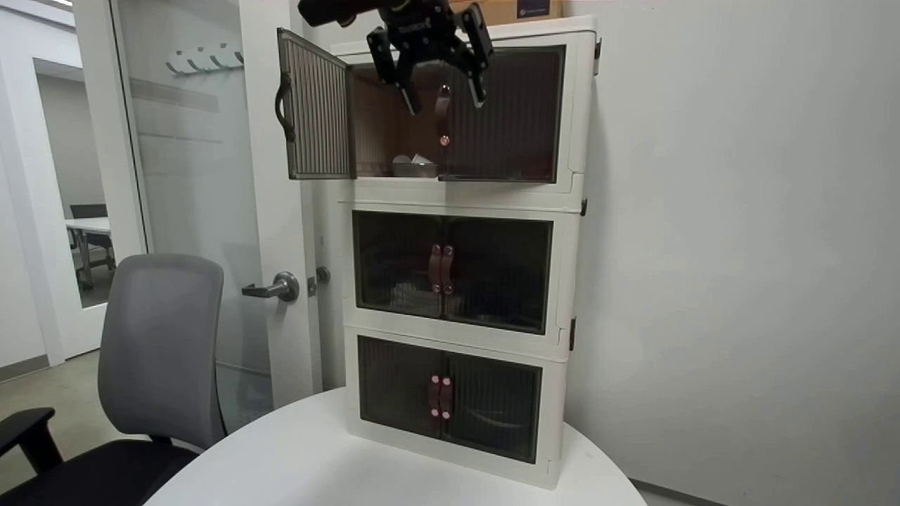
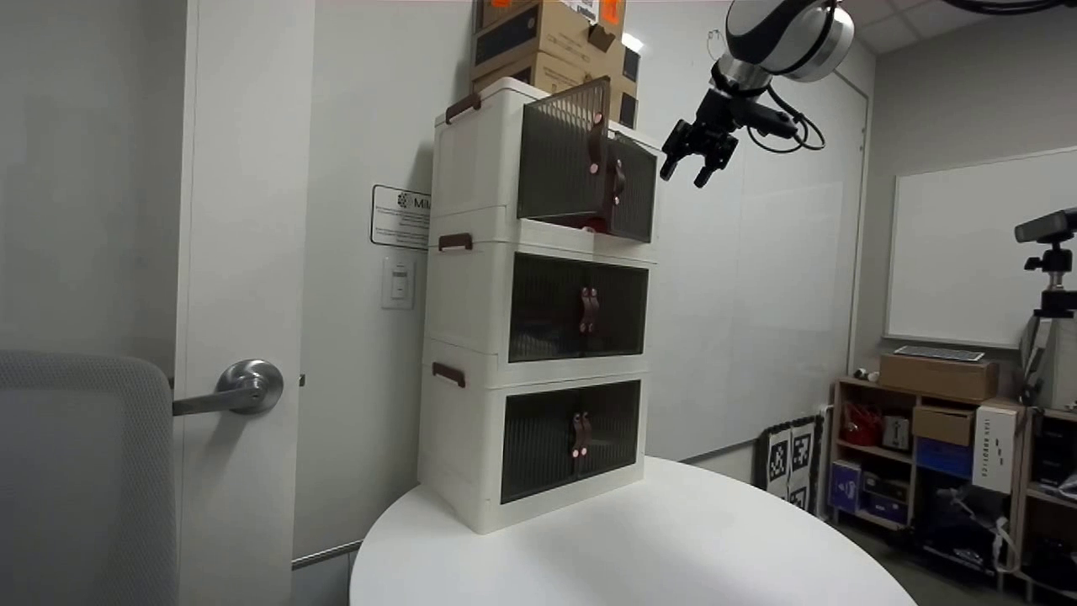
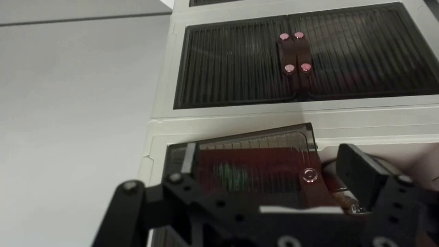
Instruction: Open the left and right door of the first cabinet
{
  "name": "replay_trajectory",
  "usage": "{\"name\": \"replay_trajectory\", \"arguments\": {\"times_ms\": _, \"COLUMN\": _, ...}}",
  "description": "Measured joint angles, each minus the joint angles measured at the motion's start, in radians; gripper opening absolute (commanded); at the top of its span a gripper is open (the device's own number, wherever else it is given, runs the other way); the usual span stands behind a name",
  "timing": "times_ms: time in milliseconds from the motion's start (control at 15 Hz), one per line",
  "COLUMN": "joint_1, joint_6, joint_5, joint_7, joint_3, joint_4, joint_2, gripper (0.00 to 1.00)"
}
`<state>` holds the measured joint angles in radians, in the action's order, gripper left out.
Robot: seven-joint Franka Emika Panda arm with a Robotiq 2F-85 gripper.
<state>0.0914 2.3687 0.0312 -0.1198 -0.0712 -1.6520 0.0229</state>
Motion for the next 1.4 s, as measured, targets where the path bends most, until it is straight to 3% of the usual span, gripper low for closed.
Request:
{"name": "replay_trajectory", "arguments": {"times_ms": 333, "joint_1": 0.010, "joint_6": 0.017, "joint_5": 0.131, "joint_7": -0.179, "joint_3": 0.001, "joint_4": 0.112, "joint_2": 0.104, "gripper": 1.00}}
{"name": "replay_trajectory", "arguments": {"times_ms": 933, "joint_1": 0.054, "joint_6": 0.012, "joint_5": 0.383, "joint_7": -0.361, "joint_3": 0.052, "joint_4": 0.250, "joint_2": 0.194, "gripper": 1.00}}
{"name": "replay_trajectory", "arguments": {"times_ms": 1400, "joint_1": 0.054, "joint_6": 0.014, "joint_5": 0.435, "joint_7": -0.389, "joint_3": 0.078, "joint_4": 0.285, "joint_2": 0.233, "gripper": 1.00}}
